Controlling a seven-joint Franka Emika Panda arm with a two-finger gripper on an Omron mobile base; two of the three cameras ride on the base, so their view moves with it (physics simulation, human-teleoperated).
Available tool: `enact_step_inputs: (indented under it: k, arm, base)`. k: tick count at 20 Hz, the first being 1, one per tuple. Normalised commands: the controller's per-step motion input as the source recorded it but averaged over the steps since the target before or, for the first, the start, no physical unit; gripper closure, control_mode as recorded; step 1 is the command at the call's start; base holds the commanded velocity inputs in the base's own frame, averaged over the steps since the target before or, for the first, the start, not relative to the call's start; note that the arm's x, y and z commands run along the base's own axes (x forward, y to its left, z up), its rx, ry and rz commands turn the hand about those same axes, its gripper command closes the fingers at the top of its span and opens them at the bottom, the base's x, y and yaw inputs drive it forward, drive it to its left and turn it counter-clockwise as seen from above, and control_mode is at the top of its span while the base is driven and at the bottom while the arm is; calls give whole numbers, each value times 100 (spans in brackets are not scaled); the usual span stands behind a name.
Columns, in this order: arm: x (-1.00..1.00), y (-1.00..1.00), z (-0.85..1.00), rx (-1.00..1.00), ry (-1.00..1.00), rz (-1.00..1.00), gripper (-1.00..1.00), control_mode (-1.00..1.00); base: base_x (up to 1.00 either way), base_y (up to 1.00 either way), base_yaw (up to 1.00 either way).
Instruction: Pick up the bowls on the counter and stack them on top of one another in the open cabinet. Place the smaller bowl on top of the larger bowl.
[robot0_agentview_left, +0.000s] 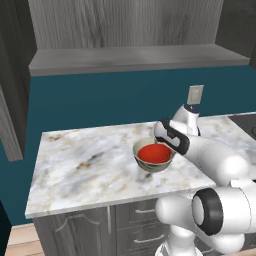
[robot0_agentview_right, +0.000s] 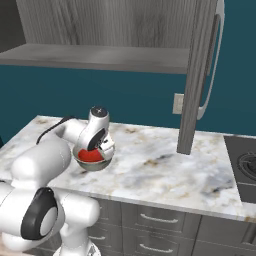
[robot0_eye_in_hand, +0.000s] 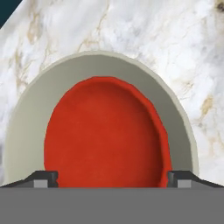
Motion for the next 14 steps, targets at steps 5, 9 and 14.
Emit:
enact_step_inputs:
  k: [5,9,14]
  arm:
    - [-20,-23,5,5,0,0,-100,-100]
    - [-27,-39,1,7,0,0,-100,-100]
    - [-29,-26,-12,8,-3,0,-100,-100]
  base:
    - [0,0,0]
    - [0,0,0]
    - [0,0,0]
